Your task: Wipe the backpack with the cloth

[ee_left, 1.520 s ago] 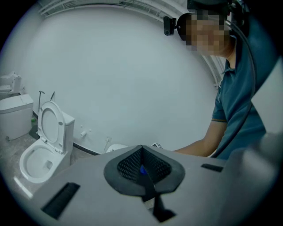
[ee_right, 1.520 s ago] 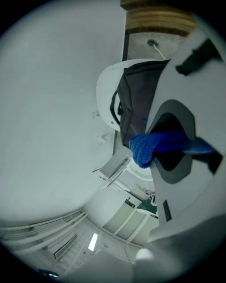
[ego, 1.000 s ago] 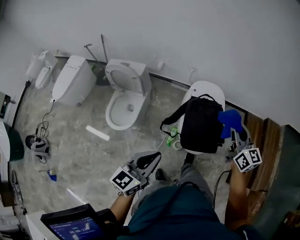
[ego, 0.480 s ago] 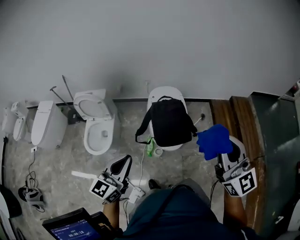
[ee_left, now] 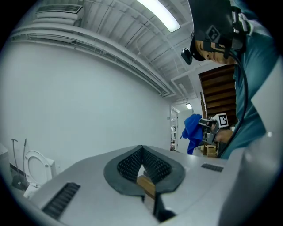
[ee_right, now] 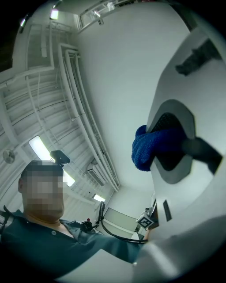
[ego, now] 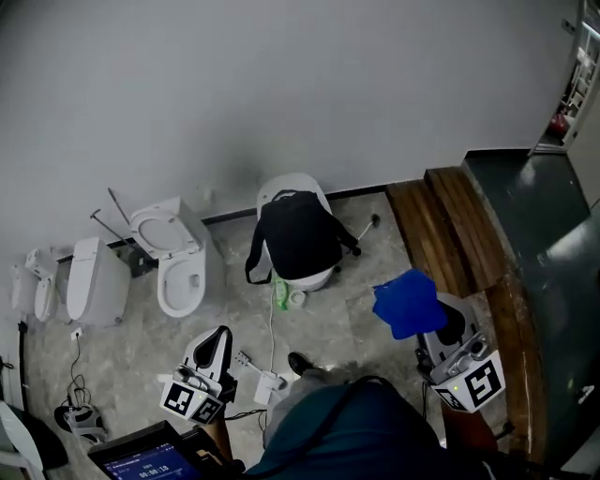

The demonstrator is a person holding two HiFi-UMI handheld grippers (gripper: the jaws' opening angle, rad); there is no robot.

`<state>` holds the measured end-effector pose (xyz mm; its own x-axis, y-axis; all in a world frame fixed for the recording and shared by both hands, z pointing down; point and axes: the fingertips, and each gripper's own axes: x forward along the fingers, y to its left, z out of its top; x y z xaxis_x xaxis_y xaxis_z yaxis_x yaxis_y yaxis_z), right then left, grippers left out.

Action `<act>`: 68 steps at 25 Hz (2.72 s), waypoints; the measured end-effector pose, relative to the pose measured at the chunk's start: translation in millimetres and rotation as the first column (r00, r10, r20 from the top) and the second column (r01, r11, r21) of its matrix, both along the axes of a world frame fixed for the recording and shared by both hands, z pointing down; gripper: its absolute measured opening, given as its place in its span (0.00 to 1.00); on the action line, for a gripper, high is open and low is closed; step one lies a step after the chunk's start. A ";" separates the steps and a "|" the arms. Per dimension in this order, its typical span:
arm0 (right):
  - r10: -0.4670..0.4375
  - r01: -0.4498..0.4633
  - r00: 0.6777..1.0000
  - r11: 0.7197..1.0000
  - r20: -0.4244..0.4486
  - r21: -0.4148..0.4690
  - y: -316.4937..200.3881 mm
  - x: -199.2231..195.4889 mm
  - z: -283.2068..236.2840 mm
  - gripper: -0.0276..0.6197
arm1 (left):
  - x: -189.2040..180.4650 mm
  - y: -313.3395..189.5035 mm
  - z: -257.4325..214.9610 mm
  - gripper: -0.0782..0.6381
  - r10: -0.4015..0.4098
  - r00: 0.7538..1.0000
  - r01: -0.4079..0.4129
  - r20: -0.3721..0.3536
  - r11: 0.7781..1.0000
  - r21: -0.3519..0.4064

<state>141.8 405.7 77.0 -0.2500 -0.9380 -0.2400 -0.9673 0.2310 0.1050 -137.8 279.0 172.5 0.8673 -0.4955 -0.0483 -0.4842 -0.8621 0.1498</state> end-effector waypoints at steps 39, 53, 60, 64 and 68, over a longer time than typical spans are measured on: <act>-0.048 0.058 0.995 0.991 0.089 -0.117 470.5 -261.5 26.6 0.08 | -280.2 524.1 -7.9 0.12 -0.092 0.994 0.095 -0.051 0.994 0.056; -0.046 0.055 0.996 0.990 0.074 -0.128 604.7 -232.5 31.6 0.08 | -194.8 642.9 -31.0 0.12 0.030 1.000 -0.030 0.001 0.992 0.120; 0.011 0.007 0.994 0.985 0.106 -0.172 645.2 -175.1 36.6 0.08 | -130.1 677.1 -37.9 0.12 0.105 0.993 -0.112 0.055 0.984 0.138; 0.021 0.002 0.991 0.986 0.133 -0.170 636.7 -162.9 20.9 0.08 | -110.5 669.6 -58.9 0.12 0.122 0.991 -0.127 0.057 0.986 0.104; -0.040 0.057 0.992 0.988 0.117 -0.141 660.9 -170.3 31.2 0.08 | -118.9 705.6 -56.6 0.12 0.074 0.997 -0.077 0.026 0.989 0.127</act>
<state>-28.5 1066.6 108.2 -0.2748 -0.9523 -0.1327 -0.9583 0.2825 -0.0428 -256.7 984.6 115.9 0.9036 -0.4192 -0.0882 -0.4186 -0.9078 0.0267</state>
